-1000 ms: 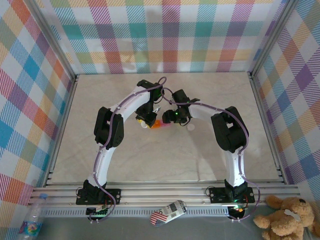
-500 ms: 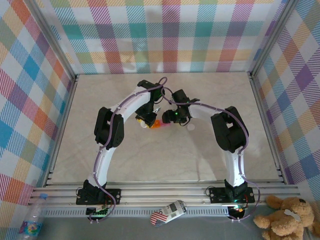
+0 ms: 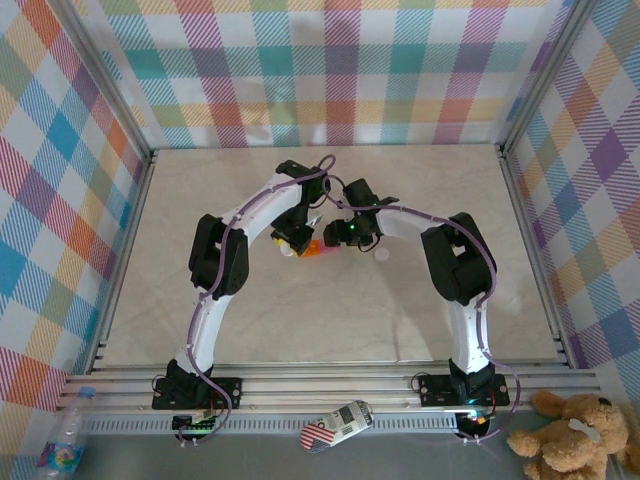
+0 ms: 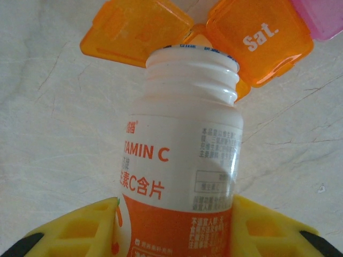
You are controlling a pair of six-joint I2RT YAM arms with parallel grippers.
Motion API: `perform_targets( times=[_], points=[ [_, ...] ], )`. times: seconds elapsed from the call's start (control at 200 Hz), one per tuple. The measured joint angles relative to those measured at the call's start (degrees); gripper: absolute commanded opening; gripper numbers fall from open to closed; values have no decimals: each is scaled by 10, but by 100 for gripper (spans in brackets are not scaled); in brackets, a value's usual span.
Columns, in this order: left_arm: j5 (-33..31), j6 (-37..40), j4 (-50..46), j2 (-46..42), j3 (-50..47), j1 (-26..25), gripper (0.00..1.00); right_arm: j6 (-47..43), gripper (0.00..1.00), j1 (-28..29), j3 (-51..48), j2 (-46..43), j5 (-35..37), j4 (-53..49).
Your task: Sort the pills into containers
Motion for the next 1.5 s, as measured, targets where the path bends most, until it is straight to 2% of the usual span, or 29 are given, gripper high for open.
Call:
perform_targets(
  times=[0.58, 1.06, 1.495],
  points=[
    [0, 0, 1, 3, 0, -3, 0, 0, 65, 0, 3, 3, -1, 0],
    [-64, 11, 2, 3, -2, -23, 0, 0, 65, 0, 3, 3, -1, 1],
    [-69, 11, 9, 3, -14, -25, 0, 0, 65, 0, 3, 3, -2, 1]
  ],
)
